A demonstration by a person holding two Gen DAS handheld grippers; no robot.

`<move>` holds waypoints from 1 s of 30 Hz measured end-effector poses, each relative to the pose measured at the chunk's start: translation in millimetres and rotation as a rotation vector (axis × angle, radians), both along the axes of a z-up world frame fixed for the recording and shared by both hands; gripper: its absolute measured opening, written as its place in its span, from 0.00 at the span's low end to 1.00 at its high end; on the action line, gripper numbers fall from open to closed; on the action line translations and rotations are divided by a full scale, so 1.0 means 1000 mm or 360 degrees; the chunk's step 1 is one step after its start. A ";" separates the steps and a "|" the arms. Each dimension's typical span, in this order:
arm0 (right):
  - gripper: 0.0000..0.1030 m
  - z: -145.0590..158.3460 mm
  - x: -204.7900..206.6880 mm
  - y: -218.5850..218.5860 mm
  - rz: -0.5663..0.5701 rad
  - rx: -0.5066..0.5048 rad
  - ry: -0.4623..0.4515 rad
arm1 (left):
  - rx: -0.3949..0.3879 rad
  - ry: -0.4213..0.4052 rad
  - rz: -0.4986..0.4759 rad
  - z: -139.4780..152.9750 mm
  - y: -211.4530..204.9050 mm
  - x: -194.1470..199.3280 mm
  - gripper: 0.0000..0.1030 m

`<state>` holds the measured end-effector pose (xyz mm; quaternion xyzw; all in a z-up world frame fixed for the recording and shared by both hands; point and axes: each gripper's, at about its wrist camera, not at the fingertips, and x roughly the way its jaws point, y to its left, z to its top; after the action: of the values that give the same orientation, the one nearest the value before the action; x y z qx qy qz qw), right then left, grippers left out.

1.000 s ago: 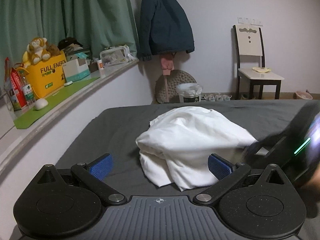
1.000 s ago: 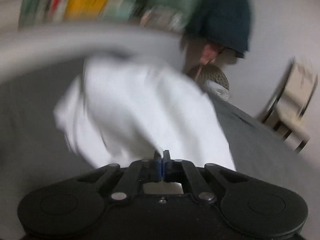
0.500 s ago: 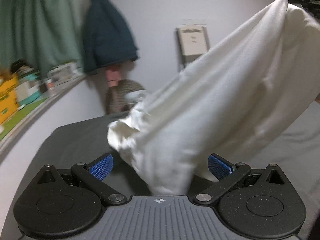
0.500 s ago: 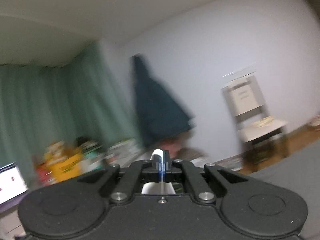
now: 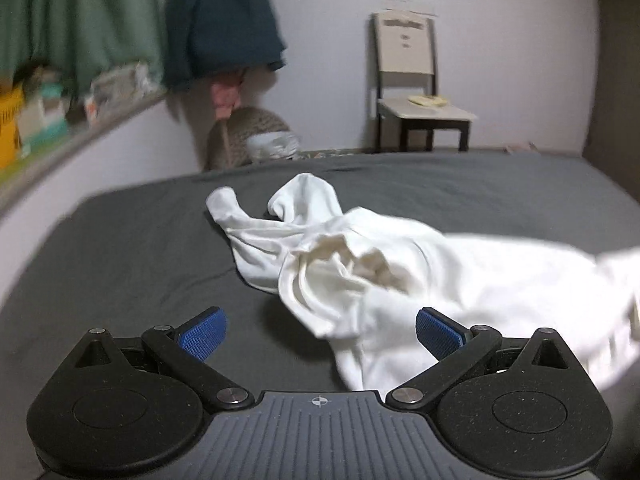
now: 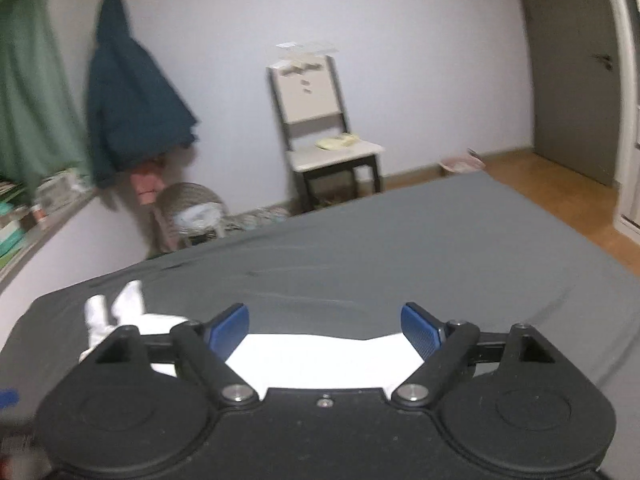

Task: Fold clothes
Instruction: 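Grasp the white shirt fabric with the left gripper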

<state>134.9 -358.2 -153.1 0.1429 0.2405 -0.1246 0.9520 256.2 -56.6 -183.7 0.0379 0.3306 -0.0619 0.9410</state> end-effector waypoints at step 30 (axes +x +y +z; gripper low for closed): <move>0.81 -0.018 0.035 0.014 0.0385 0.0210 -0.0027 | -0.0307 0.0245 0.0105 -0.092 -0.034 0.013 0.10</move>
<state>169.9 -343.8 -171.3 0.1762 0.2554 0.0083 0.9506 269.3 -90.9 -275.6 -0.0685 0.3954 -0.0651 0.9137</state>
